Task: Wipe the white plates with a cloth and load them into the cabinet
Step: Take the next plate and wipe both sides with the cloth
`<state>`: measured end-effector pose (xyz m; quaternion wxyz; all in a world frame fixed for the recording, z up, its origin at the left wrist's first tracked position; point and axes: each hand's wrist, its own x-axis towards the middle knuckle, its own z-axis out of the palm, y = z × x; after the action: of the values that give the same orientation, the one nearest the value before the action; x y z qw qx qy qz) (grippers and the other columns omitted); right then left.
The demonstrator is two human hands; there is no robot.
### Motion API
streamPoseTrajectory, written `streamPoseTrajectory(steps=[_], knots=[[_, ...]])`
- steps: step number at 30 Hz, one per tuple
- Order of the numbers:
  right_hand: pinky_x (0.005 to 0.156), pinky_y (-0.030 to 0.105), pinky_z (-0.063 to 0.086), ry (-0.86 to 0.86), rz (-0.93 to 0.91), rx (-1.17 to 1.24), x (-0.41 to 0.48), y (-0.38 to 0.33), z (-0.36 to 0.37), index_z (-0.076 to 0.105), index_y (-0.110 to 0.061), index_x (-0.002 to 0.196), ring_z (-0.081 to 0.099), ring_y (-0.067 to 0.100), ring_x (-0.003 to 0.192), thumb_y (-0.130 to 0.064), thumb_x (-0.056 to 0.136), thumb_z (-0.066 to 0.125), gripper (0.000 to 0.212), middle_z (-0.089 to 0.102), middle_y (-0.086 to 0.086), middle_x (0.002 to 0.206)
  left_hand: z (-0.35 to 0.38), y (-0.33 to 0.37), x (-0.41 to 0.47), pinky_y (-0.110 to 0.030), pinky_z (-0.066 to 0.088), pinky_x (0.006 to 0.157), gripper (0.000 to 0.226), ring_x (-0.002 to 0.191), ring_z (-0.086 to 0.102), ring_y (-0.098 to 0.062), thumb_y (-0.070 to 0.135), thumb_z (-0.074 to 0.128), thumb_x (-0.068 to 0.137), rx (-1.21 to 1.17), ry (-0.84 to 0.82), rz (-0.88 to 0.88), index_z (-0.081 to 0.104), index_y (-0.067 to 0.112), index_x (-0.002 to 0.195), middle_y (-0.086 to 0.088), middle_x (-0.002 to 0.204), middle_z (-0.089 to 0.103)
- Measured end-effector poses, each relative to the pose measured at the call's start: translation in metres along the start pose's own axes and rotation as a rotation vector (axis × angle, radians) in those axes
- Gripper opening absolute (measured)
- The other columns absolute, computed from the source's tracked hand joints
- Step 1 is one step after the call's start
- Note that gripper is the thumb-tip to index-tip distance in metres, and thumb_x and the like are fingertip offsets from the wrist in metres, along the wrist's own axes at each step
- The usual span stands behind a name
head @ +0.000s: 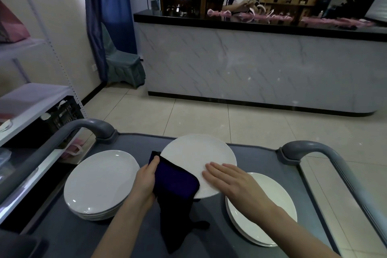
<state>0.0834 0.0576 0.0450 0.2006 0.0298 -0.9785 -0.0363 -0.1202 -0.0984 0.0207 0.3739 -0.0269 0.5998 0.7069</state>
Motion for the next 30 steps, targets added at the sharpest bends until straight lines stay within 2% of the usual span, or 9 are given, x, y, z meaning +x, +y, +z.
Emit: streamPoseTrajectory(steps=[4,7,9,13,16,18,20,25,30], knots=[[0.090,0.028,0.055,0.033,0.304,0.233,-0.006,-0.004,0.007,0.068,-0.021,0.125,0.064,0.014,0.116,0.004,0.077,0.077,0.055,0.067,-0.003,0.127,-0.009,-0.002,0.004,-0.034,0.055,0.069,0.027,0.094,0.066,-0.029,0.026,0.056,0.099,-0.119,0.163,0.050,0.062,0.005,0.115,-0.013,0.103,0.070],[0.072,0.012,0.046,0.035,0.691,0.566,-0.005,-0.007,0.002,0.068,-0.032,0.121,0.068,0.003,0.083,-0.016,0.093,0.067,0.032,0.074,-0.016,0.091,-0.002,-0.003,0.001,-0.041,0.055,0.086,0.034,0.105,0.064,-0.030,0.027,0.057,0.099,-0.192,0.203,0.127,0.059,0.009,0.127,-0.013,0.116,0.066],[0.065,0.010,0.043,0.098,0.858,0.786,-0.002,-0.009,-0.001,0.070,-0.034,0.107,0.064,0.002,0.074,-0.017,0.093,0.066,0.023,0.072,-0.018,0.082,0.013,-0.004,-0.005,-0.042,0.054,0.090,0.032,0.104,0.064,-0.028,0.033,0.056,0.099,-0.204,0.170,0.129,0.060,0.011,0.123,-0.011,0.115,0.066],[0.068,0.034,0.052,0.300,1.100,1.277,0.007,-0.023,-0.005,0.074,-0.022,0.093,0.068,0.016,0.082,-0.014,0.091,0.067,0.011,0.075,0.002,0.089,0.052,-0.015,-0.022,-0.046,0.053,0.092,0.028,0.099,0.066,-0.027,0.029,0.047,0.102,-0.070,0.064,0.206,0.063,0.011,0.116,-0.011,0.110,0.070],[0.071,0.041,0.054,0.371,1.153,1.507,0.012,-0.031,-0.012,0.076,-0.014,0.095,0.071,0.025,0.088,-0.016,0.089,0.068,0.011,0.075,0.013,0.097,0.066,-0.034,-0.032,-0.040,0.038,0.112,0.042,0.125,0.054,-0.008,0.042,0.039,0.102,0.222,-0.165,0.389,0.050,0.031,0.141,0.012,0.133,0.060],[0.067,0.032,0.057,0.410,1.163,1.608,0.015,-0.031,-0.019,0.077,-0.011,0.095,0.072,0.024,0.088,-0.022,0.082,0.070,0.018,0.075,0.015,0.099,0.066,-0.042,-0.035,-0.032,0.007,0.121,0.054,0.143,0.019,0.010,0.058,0.023,0.094,0.670,-0.293,0.646,0.023,0.050,0.148,0.034,0.152,0.026],[0.064,0.030,0.058,0.457,1.198,1.668,0.017,-0.029,-0.024,0.075,-0.007,0.099,0.072,0.025,0.086,-0.026,0.077,0.070,0.029,0.075,0.016,0.099,0.063,-0.045,-0.036,-0.032,-0.012,0.119,0.056,0.145,-0.005,0.011,0.060,0.013,0.092,0.929,-0.303,0.828,0.011,0.051,0.148,0.040,0.154,0.002],[0.062,0.030,0.057,0.485,1.241,1.784,0.017,-0.033,-0.023,0.076,-0.009,0.102,0.072,0.023,0.083,-0.031,0.083,0.064,0.032,0.074,0.017,0.100,0.069,-0.044,-0.053,-0.045,-0.007,0.118,0.054,0.148,0.000,0.004,0.058,0.007,0.100,1.034,-0.423,0.958,0.014,0.046,0.152,0.034,0.158,0.007],[0.062,0.028,0.057,0.476,1.176,1.846,0.011,-0.038,-0.023,0.076,-0.006,0.103,0.072,0.022,0.086,-0.026,0.080,0.066,0.032,0.073,0.019,0.105,0.074,-0.013,-0.030,-0.046,-0.007,0.122,0.052,0.144,-0.014,0.010,0.047,0.011,0.099,1.206,-0.386,0.883,0.000,0.046,0.150,0.031,0.158,-0.007]])
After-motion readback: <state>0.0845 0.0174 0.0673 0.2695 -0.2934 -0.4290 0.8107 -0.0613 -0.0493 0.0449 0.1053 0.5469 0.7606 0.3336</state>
